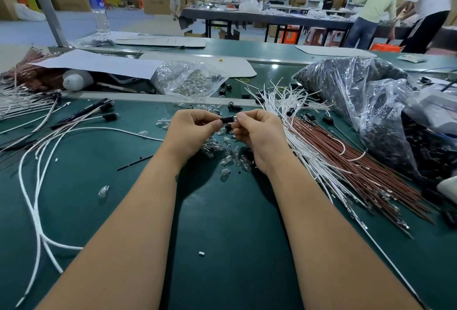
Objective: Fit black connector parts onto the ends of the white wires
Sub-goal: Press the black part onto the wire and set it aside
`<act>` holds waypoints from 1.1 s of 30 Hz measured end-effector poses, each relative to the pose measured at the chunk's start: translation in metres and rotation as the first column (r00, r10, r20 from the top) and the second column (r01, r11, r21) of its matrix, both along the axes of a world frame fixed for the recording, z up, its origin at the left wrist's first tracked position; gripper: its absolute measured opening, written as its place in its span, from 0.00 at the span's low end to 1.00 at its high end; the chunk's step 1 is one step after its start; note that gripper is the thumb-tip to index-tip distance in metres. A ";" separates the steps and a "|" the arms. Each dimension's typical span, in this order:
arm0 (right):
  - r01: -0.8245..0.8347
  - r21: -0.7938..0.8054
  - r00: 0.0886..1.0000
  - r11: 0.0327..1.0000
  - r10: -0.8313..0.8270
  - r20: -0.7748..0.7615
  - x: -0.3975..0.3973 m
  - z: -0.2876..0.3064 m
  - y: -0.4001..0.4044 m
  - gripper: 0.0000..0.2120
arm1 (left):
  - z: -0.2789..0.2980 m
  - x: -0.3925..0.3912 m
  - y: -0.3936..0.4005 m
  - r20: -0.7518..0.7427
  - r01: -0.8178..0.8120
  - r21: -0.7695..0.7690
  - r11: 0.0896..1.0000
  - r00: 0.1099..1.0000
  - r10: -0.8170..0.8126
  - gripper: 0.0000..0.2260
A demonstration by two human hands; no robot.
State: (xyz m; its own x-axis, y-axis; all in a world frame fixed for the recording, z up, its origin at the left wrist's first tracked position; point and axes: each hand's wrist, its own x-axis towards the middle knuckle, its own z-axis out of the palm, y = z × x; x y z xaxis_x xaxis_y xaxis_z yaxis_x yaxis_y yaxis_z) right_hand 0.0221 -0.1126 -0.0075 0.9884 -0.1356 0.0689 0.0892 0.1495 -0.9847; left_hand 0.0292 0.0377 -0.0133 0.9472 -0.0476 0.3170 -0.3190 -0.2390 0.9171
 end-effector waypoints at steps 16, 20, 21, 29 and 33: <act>0.024 -0.209 0.995 0.978 -0.003 0.101 -0.001 -0.007 0.005 0.10 | -0.002 0.000 0.000 -0.019 0.020 -0.071 0.997 1.000 -0.022 0.07; 0.037 -0.256 0.994 0.966 -0.010 0.105 -0.001 -0.008 0.008 0.10 | -0.002 0.001 0.001 -0.021 0.038 -0.063 0.997 0.999 -0.039 0.07; 0.033 -0.262 0.995 0.965 -0.006 0.103 -0.001 -0.008 0.008 0.10 | -0.002 0.002 0.001 -0.022 0.041 -0.067 0.997 0.999 -0.043 0.07; 0.083 -0.304 0.986 0.949 -0.034 0.163 -0.002 -0.006 0.010 0.10 | -0.004 0.003 0.000 0.006 0.013 -0.060 0.998 1.000 -0.012 0.07; 0.081 -0.261 0.986 0.962 -0.039 0.160 -0.003 -0.004 0.013 0.06 | -0.003 0.003 -0.002 0.032 -0.014 -0.070 0.997 0.999 0.017 0.06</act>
